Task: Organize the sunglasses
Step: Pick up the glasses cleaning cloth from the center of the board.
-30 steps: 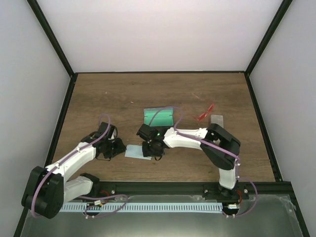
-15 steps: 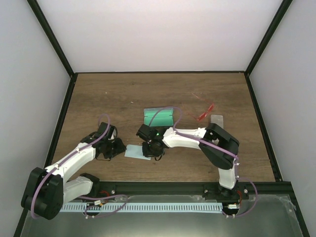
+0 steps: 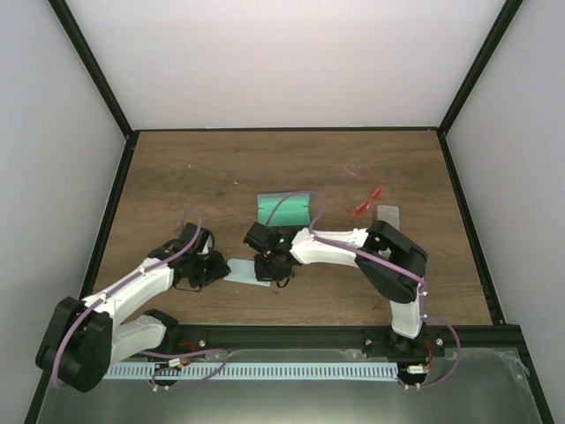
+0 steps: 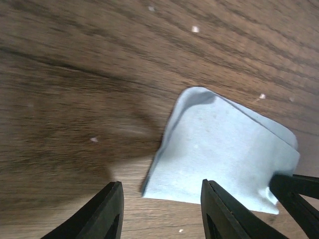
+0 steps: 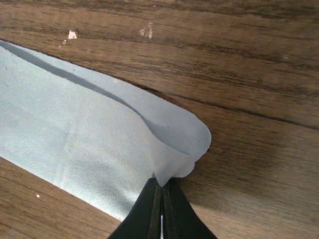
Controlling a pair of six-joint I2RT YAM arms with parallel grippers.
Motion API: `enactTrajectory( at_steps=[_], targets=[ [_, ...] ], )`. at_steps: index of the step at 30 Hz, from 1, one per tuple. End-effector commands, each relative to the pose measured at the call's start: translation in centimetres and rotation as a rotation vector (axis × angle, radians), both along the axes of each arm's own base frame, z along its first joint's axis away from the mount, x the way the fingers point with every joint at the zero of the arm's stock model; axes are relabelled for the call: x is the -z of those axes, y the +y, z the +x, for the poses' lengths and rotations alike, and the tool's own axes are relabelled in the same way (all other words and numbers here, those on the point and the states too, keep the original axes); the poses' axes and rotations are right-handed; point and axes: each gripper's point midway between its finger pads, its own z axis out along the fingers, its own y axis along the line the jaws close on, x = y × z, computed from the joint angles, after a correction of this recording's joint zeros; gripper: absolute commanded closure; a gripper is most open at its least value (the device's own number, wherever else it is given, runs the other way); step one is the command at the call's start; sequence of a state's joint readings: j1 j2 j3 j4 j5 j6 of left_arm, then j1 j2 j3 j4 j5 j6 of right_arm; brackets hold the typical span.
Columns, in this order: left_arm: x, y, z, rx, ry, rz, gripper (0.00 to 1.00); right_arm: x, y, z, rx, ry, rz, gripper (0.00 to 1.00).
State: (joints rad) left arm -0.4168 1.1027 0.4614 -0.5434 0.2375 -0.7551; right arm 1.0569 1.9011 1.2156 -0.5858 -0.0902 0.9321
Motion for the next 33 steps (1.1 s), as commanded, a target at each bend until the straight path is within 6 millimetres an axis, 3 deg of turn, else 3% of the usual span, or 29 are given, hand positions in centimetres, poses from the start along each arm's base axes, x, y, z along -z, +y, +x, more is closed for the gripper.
enactTrajectory(
  at_steps=[1, 11, 17, 28, 33],
  targets=[
    [-0.6, -1.9, 0.7, 0.063, -0.052, -0.052, 0.55, 0.6, -0.4, -0.1, 0.001, 0.007, -0.037, 0.99],
    [1.7, -0.8, 1.0, 0.108, -0.035, 0.077, 0.6, 0.6, -0.9, -0.2, 0.0, 0.005, -0.05, 0.99],
    [2.7, -0.7, 0.9, 0.118, -0.001, 0.101, 0.71, 0.6, -1.2, -0.2, -0.002, 0.001, -0.053, 0.99],
    [3.3, -0.6, 0.5, 0.124, 0.02, 0.103, 0.84, 0.7, -1.3, -0.1, -0.001, 0.007, -0.047, 0.99],
    [3.3, -0.6, 0.5, 0.116, 0.018, 0.097, 0.94, 0.7, -1.2, -0.1, 0.001, 0.011, -0.042, 0.99]
  ],
)
